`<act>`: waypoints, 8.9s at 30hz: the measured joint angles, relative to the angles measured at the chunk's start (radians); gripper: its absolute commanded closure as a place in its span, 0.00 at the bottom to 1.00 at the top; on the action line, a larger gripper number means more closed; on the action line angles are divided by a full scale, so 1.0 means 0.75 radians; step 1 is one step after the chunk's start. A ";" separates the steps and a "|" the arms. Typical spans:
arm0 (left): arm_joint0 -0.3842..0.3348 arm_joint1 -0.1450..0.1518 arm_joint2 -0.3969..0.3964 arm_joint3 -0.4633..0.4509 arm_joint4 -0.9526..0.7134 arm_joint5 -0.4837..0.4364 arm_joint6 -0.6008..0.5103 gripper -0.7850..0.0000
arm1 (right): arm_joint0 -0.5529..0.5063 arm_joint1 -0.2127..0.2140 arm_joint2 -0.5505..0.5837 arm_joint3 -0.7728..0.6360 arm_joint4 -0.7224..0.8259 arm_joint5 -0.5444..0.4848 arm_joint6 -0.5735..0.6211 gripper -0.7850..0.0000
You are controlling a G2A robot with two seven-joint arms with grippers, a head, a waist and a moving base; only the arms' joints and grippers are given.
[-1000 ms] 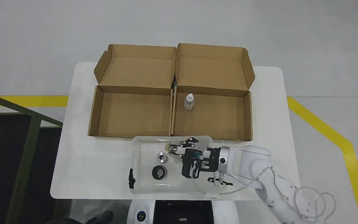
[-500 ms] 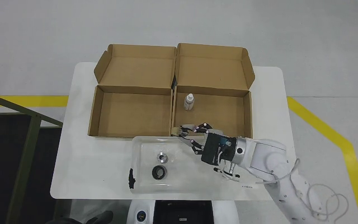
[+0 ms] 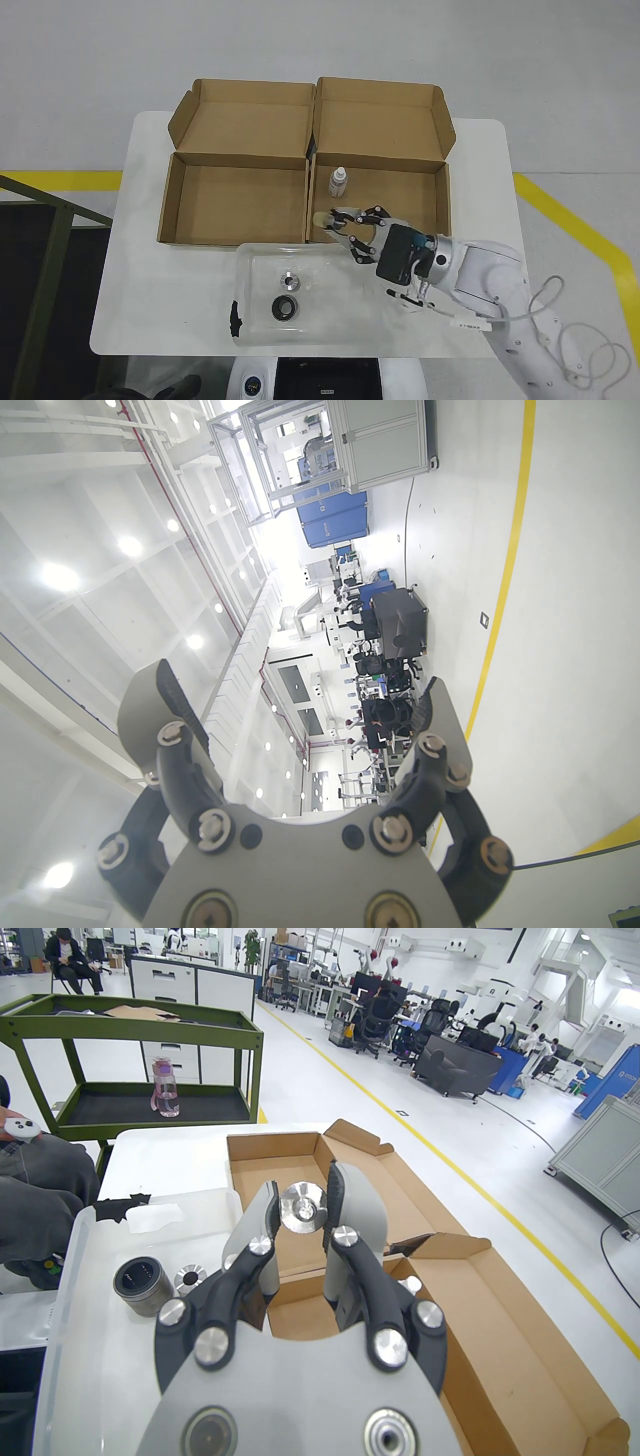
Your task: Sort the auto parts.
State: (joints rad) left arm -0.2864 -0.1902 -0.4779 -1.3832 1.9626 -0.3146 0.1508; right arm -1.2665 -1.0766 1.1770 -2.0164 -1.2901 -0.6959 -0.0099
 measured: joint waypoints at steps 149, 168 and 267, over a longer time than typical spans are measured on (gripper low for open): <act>0.000 0.000 0.000 0.000 0.000 0.000 0.000 0.00 | 0.207 -0.085 -0.525 0.269 -0.196 -0.064 0.550 0.67; 0.000 0.000 0.000 0.000 0.000 0.000 0.000 0.00 | 0.265 -0.121 -0.597 0.395 -0.189 -0.031 0.562 0.61; 0.000 0.000 0.000 0.000 0.000 0.000 0.000 0.00 | 0.259 -0.190 -0.411 0.291 0.127 0.061 0.119 1.00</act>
State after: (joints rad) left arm -0.2864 -0.1902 -0.4779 -1.3832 1.9626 -0.3146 0.1508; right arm -1.0721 -1.2191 0.8689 -1.7980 -1.1945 -0.6502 0.0792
